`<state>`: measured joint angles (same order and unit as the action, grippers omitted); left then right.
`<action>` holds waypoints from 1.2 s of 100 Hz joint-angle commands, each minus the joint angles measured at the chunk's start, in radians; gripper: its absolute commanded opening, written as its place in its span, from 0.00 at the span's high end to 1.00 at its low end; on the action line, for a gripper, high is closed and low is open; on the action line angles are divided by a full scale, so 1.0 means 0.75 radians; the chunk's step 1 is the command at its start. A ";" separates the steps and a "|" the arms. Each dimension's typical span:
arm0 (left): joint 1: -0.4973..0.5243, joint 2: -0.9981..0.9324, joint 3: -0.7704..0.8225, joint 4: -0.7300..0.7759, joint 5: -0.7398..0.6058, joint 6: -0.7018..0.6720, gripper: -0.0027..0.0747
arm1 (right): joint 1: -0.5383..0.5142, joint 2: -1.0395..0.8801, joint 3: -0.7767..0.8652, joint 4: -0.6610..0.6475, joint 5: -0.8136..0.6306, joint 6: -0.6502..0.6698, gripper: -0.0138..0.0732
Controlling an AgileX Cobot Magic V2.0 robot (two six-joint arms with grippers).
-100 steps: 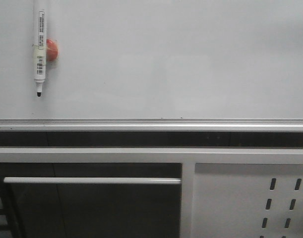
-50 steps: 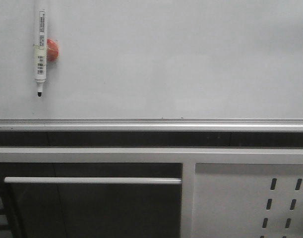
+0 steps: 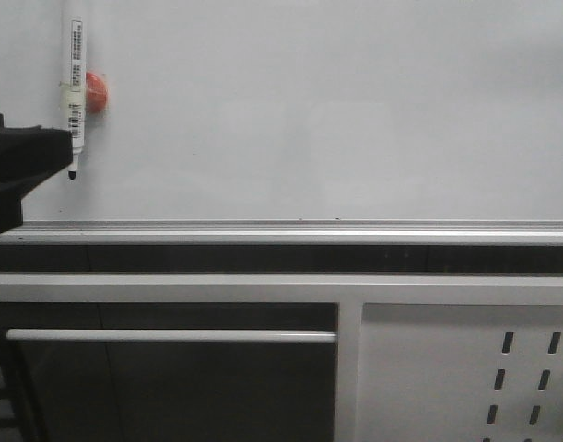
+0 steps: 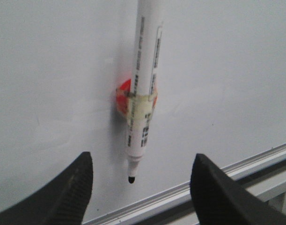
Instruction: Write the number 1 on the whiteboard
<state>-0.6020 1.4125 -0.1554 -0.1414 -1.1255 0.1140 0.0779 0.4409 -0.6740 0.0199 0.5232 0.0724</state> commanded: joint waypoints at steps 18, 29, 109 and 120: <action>-0.008 0.087 -0.112 -0.015 -0.257 -0.031 0.48 | -0.010 0.020 -0.036 -0.002 -0.098 -0.011 0.93; -0.008 0.128 -0.144 -0.021 -0.266 -0.031 0.49 | -0.010 0.020 -0.036 -0.002 -0.098 -0.011 0.93; -0.014 0.188 -0.174 -0.022 -0.316 -0.031 0.99 | -0.010 0.020 -0.036 -0.002 -0.098 -0.011 0.93; -0.014 0.159 -0.144 0.023 -0.316 -0.028 0.99 | -0.010 0.020 -0.036 -0.002 -0.098 -0.011 0.93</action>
<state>-0.6044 1.5749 -0.2661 -0.1536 -1.1391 0.1004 0.0779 0.4409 -0.6740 0.0199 0.5232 0.0724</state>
